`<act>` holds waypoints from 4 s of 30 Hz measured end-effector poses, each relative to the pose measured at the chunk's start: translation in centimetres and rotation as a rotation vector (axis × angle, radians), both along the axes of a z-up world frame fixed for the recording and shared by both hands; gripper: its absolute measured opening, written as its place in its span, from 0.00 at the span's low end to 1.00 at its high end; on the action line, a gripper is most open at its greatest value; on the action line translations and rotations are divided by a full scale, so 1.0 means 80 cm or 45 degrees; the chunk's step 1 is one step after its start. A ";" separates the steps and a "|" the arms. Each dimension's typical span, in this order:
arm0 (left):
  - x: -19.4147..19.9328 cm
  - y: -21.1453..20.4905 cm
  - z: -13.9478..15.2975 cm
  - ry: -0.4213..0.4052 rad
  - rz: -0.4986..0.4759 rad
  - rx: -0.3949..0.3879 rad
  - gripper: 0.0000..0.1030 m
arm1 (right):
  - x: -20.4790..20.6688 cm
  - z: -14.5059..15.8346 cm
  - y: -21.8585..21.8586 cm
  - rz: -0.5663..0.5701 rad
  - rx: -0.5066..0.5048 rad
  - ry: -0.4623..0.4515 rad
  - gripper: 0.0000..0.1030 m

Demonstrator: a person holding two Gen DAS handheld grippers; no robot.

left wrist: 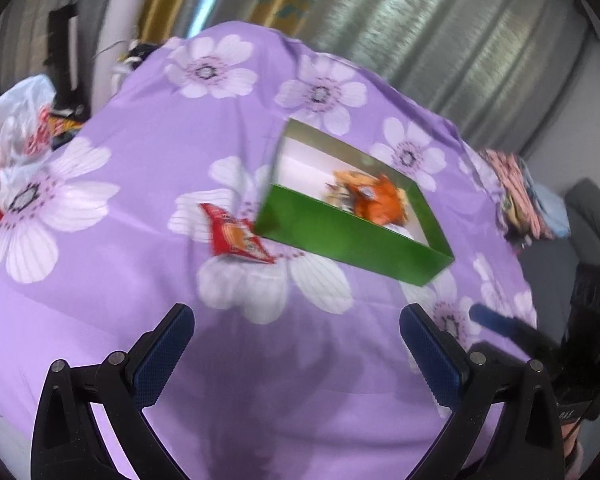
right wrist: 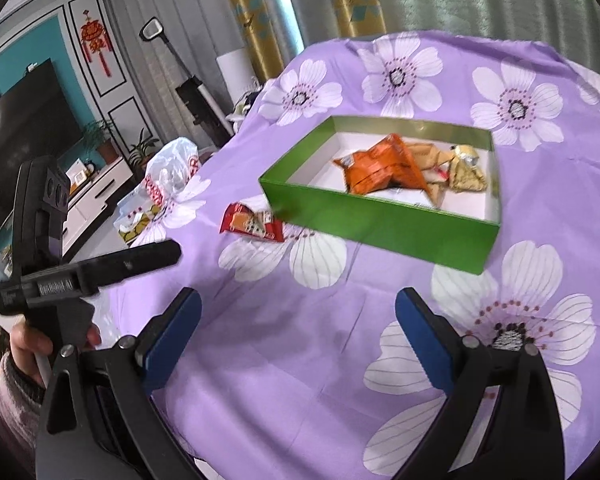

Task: Organize snacks
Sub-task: 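Move the left tool toward the red-and-white packet on the cloth, then grasp the red-and-white packet with the left gripper, then carry the red-and-white packet over the green box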

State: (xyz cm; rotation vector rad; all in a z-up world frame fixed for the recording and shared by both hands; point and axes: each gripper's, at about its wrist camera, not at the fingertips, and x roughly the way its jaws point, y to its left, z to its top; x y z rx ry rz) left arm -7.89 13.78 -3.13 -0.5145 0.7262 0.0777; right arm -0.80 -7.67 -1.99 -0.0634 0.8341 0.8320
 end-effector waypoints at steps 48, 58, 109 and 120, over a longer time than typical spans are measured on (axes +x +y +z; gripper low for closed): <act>0.110 0.056 -0.061 0.139 0.171 0.196 0.86 | 0.109 -0.088 0.162 0.266 -0.038 0.176 0.79; 0.105 0.074 -0.082 0.218 0.211 0.165 0.85 | 0.108 -0.098 0.182 0.326 -0.084 0.169 0.76; 0.078 0.087 -0.086 0.148 0.038 -0.119 0.37 | 0.085 -0.103 0.208 0.398 -0.110 0.164 0.35; 0.062 0.018 -0.053 0.125 -0.068 -0.054 0.37 | 0.050 -0.076 0.134 0.299 -0.064 0.120 0.35</act>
